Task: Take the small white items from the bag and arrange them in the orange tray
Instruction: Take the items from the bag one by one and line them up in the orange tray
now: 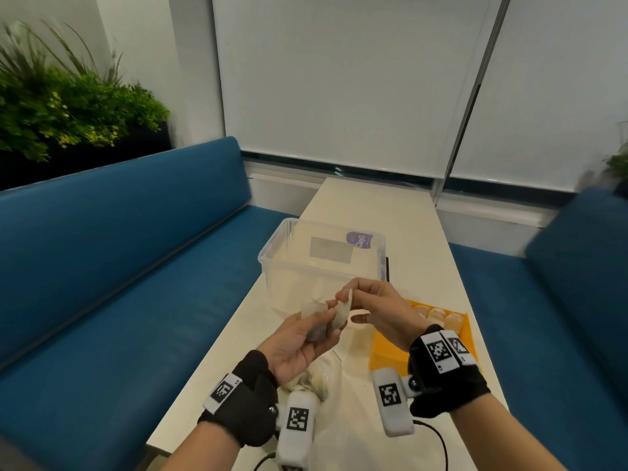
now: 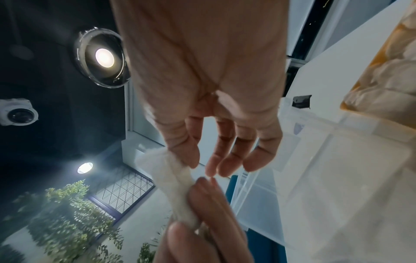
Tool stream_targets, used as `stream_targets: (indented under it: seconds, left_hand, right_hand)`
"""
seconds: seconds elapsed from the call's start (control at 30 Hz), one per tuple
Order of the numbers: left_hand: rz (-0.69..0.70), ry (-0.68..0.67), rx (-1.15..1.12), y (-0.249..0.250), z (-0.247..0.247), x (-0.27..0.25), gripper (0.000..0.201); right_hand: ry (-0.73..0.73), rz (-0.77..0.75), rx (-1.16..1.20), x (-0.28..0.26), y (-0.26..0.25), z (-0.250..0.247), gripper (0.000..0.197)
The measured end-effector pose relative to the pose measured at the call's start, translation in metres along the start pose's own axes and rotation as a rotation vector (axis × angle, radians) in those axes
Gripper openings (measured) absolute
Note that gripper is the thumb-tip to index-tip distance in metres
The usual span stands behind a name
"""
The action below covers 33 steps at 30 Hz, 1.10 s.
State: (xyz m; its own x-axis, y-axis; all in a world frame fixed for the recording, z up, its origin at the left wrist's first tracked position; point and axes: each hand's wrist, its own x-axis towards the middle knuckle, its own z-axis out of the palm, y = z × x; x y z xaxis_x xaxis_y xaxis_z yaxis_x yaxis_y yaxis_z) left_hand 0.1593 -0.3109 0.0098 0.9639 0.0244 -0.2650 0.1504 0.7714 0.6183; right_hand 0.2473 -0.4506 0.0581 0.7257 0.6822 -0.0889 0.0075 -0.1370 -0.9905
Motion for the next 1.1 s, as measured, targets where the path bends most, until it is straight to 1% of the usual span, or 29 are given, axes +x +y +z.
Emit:
stream_targets:
  seconds: [0.1,0.17,0.2,0.23,0.3,0.37,0.43,0.53,0.67,0.8,0.9,1.03,1.1]
  left_hand:
    - [0.091,0.062,0.024,-0.003,0.006,0.008,0.035]
    - [0.152,0.116,0.061,-0.007,0.01,0.014,0.04]
    - [0.176,0.135,0.074,-0.009,0.012,0.017,0.04]
    - [0.193,0.145,0.085,-0.011,0.014,0.019,0.04]
    - [0.207,0.153,0.098,-0.017,0.02,0.023,0.039]
    - [0.205,0.145,0.101,-0.021,0.027,0.027,0.034]
    - [0.192,0.147,0.102,-0.024,0.032,0.031,0.029]
    - [0.179,0.177,0.112,-0.031,0.038,0.036,0.033]
    - [0.163,0.216,0.105,-0.04,0.043,0.043,0.038]
    - [0.141,0.234,0.116,-0.051,0.049,0.049,0.039]
    - [0.128,0.252,0.135,-0.056,0.052,0.053,0.04]
    - [0.122,0.277,0.142,-0.062,0.051,0.056,0.046]
    - [0.122,0.285,0.146,-0.064,0.05,0.056,0.049]
  right_hand:
    - [0.08,0.019,0.052,-0.001,-0.001,-0.014,0.016]
    - [0.133,0.035,0.023,-0.002,-0.001,-0.022,0.027]
    - [0.147,0.024,-0.055,-0.002,-0.001,-0.026,0.03]
    - [0.159,-0.005,-0.158,-0.003,-0.002,-0.03,0.028]
    - [0.197,-0.11,-0.368,-0.004,-0.003,-0.039,0.018]
    - [0.227,-0.197,-0.485,-0.005,-0.007,-0.052,0.012]
    - [0.228,-0.229,-0.557,-0.004,-0.011,-0.07,0.01]
    - [0.242,-0.221,-0.683,-0.001,-0.013,-0.104,0.007]
    - [0.254,-0.129,-0.928,0.01,-0.002,-0.149,0.009]
    - [0.158,0.045,-1.138,0.022,0.028,-0.179,0.018]
    - [0.08,0.164,-1.214,0.029,0.056,-0.19,0.02]
    - [-0.033,0.312,-1.292,0.041,0.087,-0.194,0.018]
    - [-0.022,0.337,-1.315,0.047,0.096,-0.194,0.017]
